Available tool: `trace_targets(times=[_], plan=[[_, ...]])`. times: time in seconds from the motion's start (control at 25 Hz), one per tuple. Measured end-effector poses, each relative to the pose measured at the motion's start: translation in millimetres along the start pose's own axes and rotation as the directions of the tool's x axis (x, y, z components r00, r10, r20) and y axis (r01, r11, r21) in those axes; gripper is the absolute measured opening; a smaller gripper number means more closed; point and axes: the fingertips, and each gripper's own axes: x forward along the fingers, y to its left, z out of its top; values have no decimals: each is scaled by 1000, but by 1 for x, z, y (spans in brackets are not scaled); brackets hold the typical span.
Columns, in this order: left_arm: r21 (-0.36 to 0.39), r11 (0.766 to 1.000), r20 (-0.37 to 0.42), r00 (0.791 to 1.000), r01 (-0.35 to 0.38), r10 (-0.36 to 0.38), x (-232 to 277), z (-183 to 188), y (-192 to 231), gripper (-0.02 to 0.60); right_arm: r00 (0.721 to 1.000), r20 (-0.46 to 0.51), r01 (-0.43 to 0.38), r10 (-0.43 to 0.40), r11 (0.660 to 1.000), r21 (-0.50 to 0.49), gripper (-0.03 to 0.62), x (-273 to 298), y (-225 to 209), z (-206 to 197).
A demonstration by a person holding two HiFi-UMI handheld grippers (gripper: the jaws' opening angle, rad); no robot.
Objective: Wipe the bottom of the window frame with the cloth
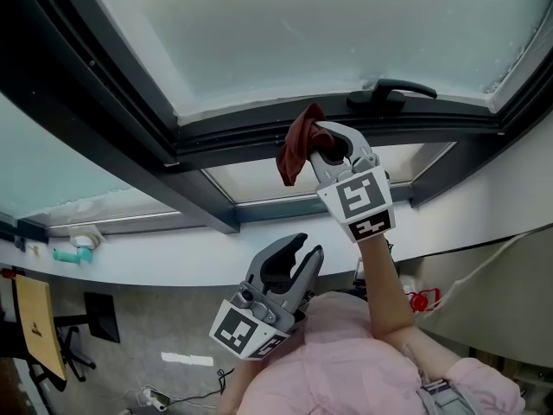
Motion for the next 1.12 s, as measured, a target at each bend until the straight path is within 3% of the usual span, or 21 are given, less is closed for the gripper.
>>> trace_targets(times=[0.04, 0.08, 0.2, 0.36, 0.44, 0.52, 0.68, 0.96, 1.04, 1.12], plan=[[4, 1000, 5, 1000, 1, -1, -2, 1, 1, 83, 1000, 1, -2, 2, 1000, 2, 58, 0, 0, 0], [13, 1000, 4, 1000, 3, -3, -3, 1, 0, -10, 1000, 3, -4, 4, 1000, 4, 58, 0, 0, 0], [46, 998, -11, 999, 44, -44, -4, -4, -8, -5, 1000, 9, -9, 9, 1000, 8, 58, 0, 0, 0], [101, 975, 19, 979, 200, -202, -2, -8, -38, -5, 1000, 16, -16, 15, 1000, 14, 58, -1, 0, 0], [120, 963, -14, 970, 243, -243, -3, -21, -47, -5, 1000, 19, -20, 20, 1000, 19, 58, -1, 0, 0], [89, 960, -46, 964, 266, -263, -2, -33, -49, -5, 999, 24, -24, 23, 999, 23, 58, -1, 0, 0], [-80, 953, -67, 953, 291, -296, -8, -50, -37, -3, 999, 25, -26, 25, 999, 26, 58, -1, 0, 0], [-79, 980, -34, 982, 184, -187, -9, -39, -11, -5, 999, 29, -26, 25, 999, 21, 58, -1, 0, 0], [1, 998, -67, 996, 64, -63, -9, -30, 15, -5, 999, 26, -28, 27, 1000, 13, 58, 0, 1, 0], [159, 982, -154, 980, -99, 124, -11, -22, 47, -5, 999, 19, -27, 27, 1000, 3, 58, 0, 1, 0]])
